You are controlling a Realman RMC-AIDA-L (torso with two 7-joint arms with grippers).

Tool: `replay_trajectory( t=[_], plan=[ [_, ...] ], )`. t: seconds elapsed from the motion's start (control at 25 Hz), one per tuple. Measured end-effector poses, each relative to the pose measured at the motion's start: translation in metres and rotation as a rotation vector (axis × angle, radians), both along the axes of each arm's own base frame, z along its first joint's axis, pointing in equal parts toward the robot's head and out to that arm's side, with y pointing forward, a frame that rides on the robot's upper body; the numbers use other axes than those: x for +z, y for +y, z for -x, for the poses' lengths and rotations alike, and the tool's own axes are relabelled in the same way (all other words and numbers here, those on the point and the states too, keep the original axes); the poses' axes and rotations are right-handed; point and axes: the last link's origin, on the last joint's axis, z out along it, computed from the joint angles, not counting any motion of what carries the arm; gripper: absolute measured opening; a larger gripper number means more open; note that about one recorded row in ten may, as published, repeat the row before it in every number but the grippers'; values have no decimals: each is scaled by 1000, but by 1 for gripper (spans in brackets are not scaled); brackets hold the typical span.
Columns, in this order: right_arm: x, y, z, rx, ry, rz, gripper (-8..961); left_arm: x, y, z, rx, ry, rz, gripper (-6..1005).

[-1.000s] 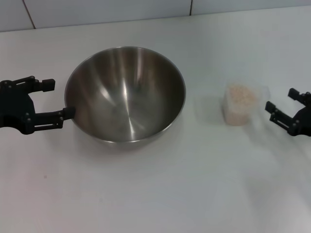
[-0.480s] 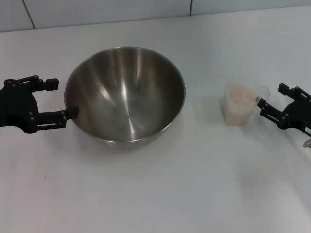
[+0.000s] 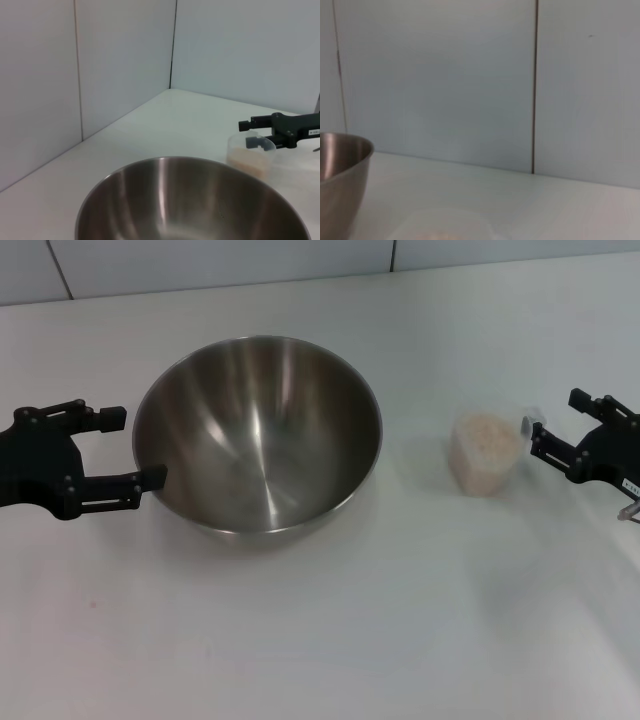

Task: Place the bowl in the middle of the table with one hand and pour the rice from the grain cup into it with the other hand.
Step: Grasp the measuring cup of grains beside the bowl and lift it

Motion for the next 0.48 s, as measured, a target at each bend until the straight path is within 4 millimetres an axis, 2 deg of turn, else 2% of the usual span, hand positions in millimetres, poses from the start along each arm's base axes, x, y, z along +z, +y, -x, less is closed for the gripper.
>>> replay_trajectory(
  t=[0.48],
  plan=[
    [-3,9,2,0,-38,-7,736,-4,-1,-1,-8,8,16,849]
  ],
)
